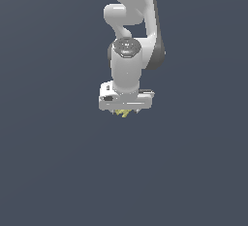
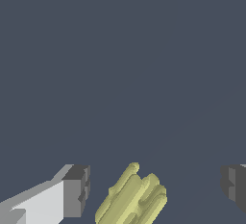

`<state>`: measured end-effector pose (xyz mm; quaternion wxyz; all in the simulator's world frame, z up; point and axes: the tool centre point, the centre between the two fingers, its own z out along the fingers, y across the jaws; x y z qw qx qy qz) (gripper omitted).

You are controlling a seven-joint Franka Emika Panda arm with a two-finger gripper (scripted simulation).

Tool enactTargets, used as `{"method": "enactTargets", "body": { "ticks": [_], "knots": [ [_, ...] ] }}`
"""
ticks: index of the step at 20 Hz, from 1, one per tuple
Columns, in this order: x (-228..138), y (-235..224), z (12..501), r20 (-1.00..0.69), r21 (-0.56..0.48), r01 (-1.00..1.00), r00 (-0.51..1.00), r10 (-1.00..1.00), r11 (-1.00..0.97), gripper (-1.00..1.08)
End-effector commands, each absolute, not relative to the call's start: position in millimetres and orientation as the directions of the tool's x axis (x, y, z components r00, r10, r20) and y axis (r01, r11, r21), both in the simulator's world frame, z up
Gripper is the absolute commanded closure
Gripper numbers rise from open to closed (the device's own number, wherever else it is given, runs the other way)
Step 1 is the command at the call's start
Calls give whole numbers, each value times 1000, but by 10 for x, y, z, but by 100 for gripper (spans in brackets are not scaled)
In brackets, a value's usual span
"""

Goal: Pick up the object and move it to a goal position.

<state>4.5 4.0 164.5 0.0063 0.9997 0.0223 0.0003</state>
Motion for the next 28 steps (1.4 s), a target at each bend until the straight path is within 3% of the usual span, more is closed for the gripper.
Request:
{"method": "enactTargets", "body": {
  "ticks": [1,10,28],
  "knots": [
    [45,40,1645,0,13,45,999,45,-999,-92],
    [-8,-314,1571,-13,43,10,1000,9,-999,-92],
    [-241,-200,1413,-6,31,-118,993,-118,-993,-92]
  ]
}}
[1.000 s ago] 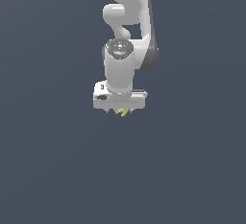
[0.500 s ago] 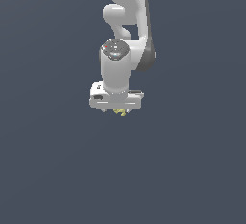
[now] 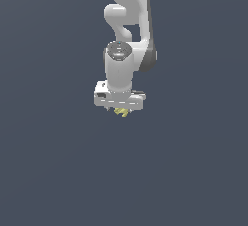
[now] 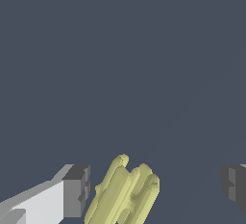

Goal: Pick up the object and move it to a goal position.

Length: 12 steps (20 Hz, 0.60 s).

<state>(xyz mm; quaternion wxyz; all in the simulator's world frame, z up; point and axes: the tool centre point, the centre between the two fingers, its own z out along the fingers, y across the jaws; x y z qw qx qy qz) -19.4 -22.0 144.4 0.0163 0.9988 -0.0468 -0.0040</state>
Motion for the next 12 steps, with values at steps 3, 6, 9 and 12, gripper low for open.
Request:
{"method": "enactTargets", "body": {
  "ticks": [3,6,9,12],
  "knots": [
    [-358,-156,1341,-3,25,-179,984,-179,-984,-92],
    [-504,-107,1258,-2,19,-252,968,-252,-968,-92],
    [-665,-60,1173,0,13,-329,944,-329,-944,-92],
    [-810,-24,1103,0,9,-394,919,-394,-919,-92]
  ]
}}
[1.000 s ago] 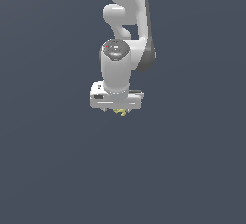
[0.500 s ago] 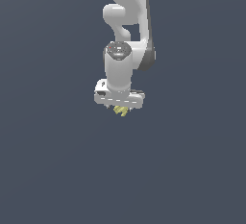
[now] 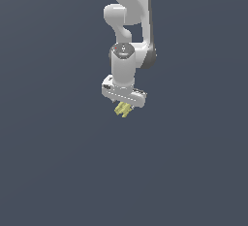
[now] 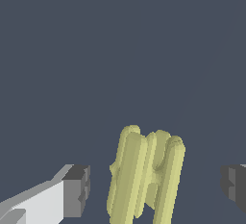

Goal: Pick up the object and move it to a goal position.

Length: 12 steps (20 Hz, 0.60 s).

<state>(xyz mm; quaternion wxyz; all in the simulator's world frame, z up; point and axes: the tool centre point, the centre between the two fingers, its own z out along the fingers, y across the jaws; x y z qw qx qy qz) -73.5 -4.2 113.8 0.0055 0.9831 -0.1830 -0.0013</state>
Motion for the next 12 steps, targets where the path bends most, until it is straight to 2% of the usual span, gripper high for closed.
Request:
{"method": "enactTargets", "body": {
  "ticks": [1,12],
  "knots": [
    [-854,-15,1083,0,7,-413,911,-413,-911,-92],
    [-1142,40,961,0,0,-532,847,-532,-847,-92]
  ]
}}
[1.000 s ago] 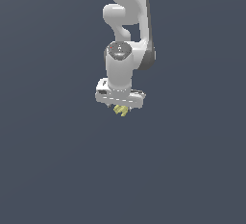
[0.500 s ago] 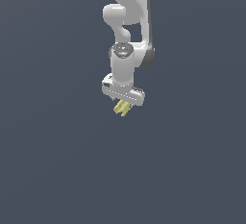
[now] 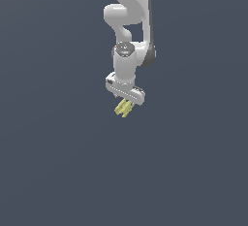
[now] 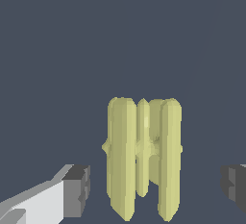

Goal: Pick up the object and move it to a goal position.

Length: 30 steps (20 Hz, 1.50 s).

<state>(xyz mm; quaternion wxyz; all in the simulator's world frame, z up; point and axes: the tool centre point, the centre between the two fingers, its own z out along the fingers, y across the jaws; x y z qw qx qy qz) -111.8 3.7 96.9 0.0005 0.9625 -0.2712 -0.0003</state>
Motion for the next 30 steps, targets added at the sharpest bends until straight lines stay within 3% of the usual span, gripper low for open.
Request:
{"method": "enactTargets", "body": {
  "ticks": [1,23,24,30],
  "knots": [
    [-1149,41,958,0,0,-535,845,-535,-845,-92],
    [-1162,42,454,0,0,-538,843,-538,-843,-92],
    [-1162,42,454,0,0,-538,843,-538,-843,108],
    [-1162,42,454,0,0,-538,843,-538,-843,108]
  ]
}}
